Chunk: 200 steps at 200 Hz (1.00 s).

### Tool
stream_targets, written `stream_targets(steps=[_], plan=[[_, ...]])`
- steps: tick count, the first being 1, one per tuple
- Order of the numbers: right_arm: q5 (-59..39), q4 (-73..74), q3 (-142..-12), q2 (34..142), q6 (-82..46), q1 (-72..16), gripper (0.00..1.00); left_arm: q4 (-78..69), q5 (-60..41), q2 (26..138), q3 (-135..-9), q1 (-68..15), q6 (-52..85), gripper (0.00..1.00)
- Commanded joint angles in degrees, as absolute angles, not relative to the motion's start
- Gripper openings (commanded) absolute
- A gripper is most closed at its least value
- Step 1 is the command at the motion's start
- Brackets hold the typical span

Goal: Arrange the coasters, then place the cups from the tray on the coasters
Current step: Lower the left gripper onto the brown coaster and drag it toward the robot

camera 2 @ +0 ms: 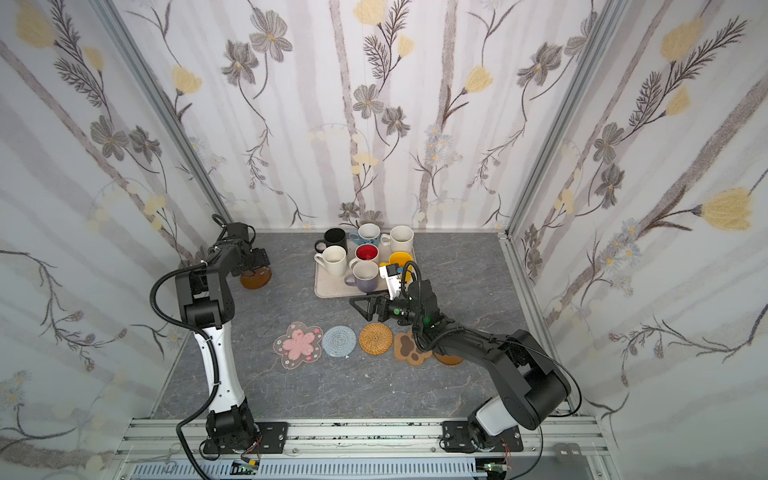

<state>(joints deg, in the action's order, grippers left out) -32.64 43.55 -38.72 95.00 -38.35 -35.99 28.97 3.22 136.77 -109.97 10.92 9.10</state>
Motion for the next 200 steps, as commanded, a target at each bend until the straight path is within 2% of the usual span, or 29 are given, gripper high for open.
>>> stream_targets(steps=[1, 69, 96, 143, 200], plan=[[-32.79, 45.25, -38.44, 94.26, -38.57, -36.08, 1.0, 29.77, 3.08, 133.27, -106.18, 10.98, 9.8, 0.88], [-32.77, 49.37, -37.18, 93.12, -40.95, -37.58, 1.0, 26.16, 4.49, 121.3, -90.73, 10.82, 11.43, 0.87], [-32.32, 47.77, -36.8, 89.51, -40.13, -38.03, 1.0, 24.93, 4.83, 117.62, -86.49, 10.85, 11.61, 0.87], [-29.95, 44.22, -36.44, 85.78, -37.6, -38.06, 1.0, 25.05, 3.62, 116.17, -89.27, 10.88, 11.6, 0.88], [-29.73, 44.17, -36.52, 86.31, -37.81, -38.06, 1.0, 25.22, 4.32, 122.62, -95.55, 10.89, 10.3, 0.9]])
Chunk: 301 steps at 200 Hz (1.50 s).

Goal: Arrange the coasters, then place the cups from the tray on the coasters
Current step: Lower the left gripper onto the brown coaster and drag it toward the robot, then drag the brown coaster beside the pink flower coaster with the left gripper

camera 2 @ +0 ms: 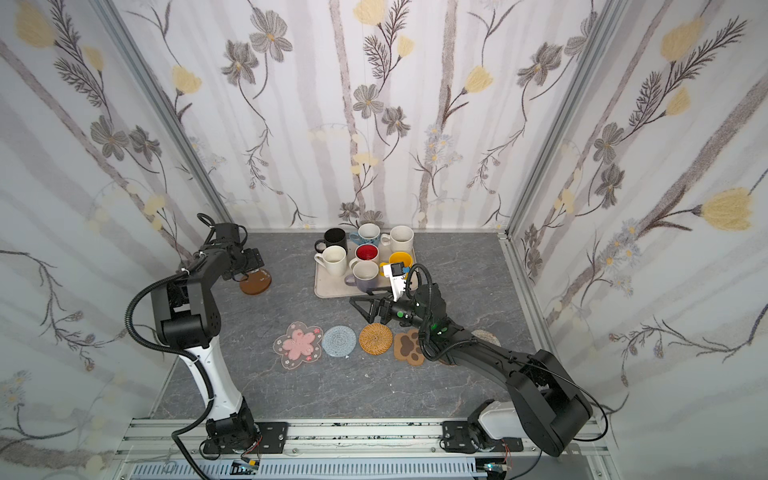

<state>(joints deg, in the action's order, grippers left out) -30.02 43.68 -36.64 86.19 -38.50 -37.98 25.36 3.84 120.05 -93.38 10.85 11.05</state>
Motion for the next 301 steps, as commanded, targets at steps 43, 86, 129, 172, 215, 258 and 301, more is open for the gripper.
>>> stream_targets(steps=[43, 86, 129, 172, 215, 258, 301], plan=[[-29.83, 43.96, -36.88, 86.92, -37.66, -38.06, 1.0, 25.14, 4.77, 128.11, -100.17, 10.88, 9.57, 0.9], [-30.01, 44.21, -37.31, 88.64, -37.7, -38.05, 1.0, 25.22, 3.7, 131.85, -104.38, 10.88, 9.51, 0.9], [-30.49, 44.69, -37.71, 90.61, -37.94, -38.06, 1.0, 25.14, 3.52, 133.69, -105.16, 10.89, 9.47, 0.9], [-30.32, 44.47, -37.63, 90.0, -37.92, -37.98, 1.0, 25.05, 4.57, 132.77, -102.43, 10.9, 8.67, 0.88], [-30.17, 44.38, -37.02, 87.28, -38.24, -38.05, 1.0, 24.11, 3.98, 129.86, -97.95, 10.88, 8.7, 0.87], [-30.1, 44.13, -36.56, 85.37, -38.37, -38.05, 1.0, 22.45, 5.01, 126.4, -91.85, 10.9, 9.03, 0.86], [-30.25, 44.55, -36.1, 83.68, -38.95, -38.03, 1.0, 20.75, 4.83, 122.98, -86.29, 10.83, 10.05, 0.86]])
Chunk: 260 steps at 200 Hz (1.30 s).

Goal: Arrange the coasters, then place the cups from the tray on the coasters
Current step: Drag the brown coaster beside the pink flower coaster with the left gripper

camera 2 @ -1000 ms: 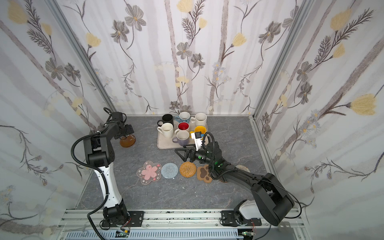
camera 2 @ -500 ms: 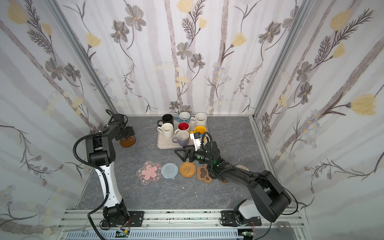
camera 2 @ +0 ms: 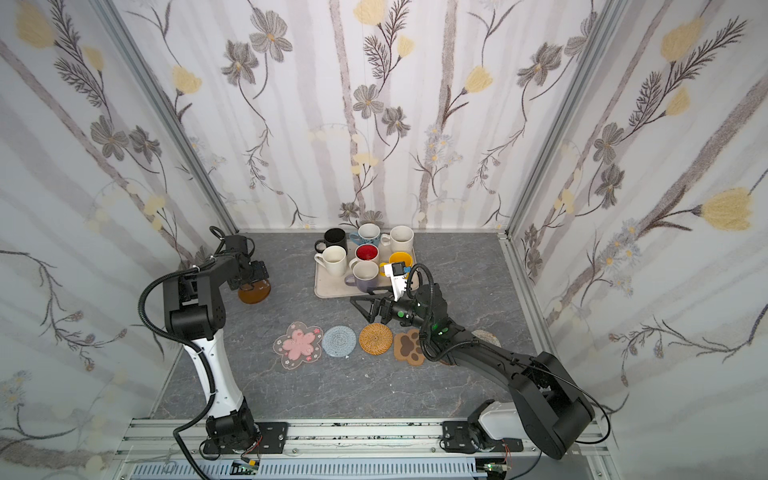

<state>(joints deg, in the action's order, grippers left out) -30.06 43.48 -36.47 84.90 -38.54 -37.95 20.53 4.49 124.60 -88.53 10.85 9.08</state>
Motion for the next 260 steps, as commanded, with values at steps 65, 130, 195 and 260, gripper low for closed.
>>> stream_targets(steps=[65, 130, 195, 260], plan=[[-29.18, 42.81, -35.73, 80.87, -37.8, -37.92, 1.0, 18.1, 3.26, 115.99, -76.77, 10.83, 11.72, 0.85], [-29.03, 42.94, -35.15, 78.52, -37.85, -37.53, 1.0, 17.14, 2.98, 110.02, -68.0, 10.11, 15.82, 0.85], [-28.44, 41.32, -34.19, 74.37, -37.23, -36.76, 1.0, 16.88, 5.11, 101.3, -58.88, 9.96, 19.08, 0.85], [-27.43, 39.46, -33.56, 70.04, -36.48, -35.97, 1.0, 17.02, 5.89, 89.35, -49.48, 9.86, 22.97, 0.85]])
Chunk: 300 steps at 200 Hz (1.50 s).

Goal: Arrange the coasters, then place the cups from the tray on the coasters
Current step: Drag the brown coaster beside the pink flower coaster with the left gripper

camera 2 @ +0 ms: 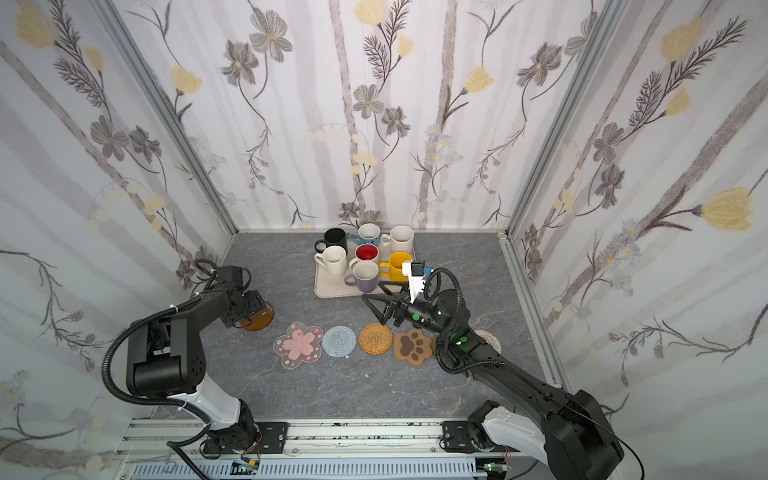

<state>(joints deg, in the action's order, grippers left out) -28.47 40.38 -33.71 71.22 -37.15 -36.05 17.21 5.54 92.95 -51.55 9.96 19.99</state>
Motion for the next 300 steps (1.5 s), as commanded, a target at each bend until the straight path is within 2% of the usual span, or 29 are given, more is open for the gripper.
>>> stream_targets(steps=[1, 48, 98, 191, 259, 300], plan=[[-27.43, 39.37, -33.57, 69.95, -36.44, -35.96, 1.0, 16.99, 5.84, 89.19, -49.48, 9.9, 23.0, 0.85], [-24.78, 37.36, -33.1, 67.39, -35.41, -35.78, 1.0, 18.28, 2.63, 86.44, -53.74, 9.54, 23.62, 0.84], [-24.21, 37.28, -32.62, 67.24, -35.42, -34.75, 1.0, 24.59, 5.44, 95.99, -61.4, 8.64, 20.94, 0.82], [-24.26, 37.45, -32.7, 69.98, -35.62, -33.67, 1.0, 28.24, 6.03, 107.08, -71.42, 7.36, 19.22, 0.79], [-24.87, 37.78, -32.78, 70.41, -35.87, -33.37, 1.0, 29.09, 8.61, 109.61, -69.58, 6.11, 20.69, 0.76], [-25.14, 38.14, -32.72, 70.4, -36.12, -33.31, 1.0, 29.08, 8.87, 107.64, -66.22, 6.01, 21.92, 0.69]])
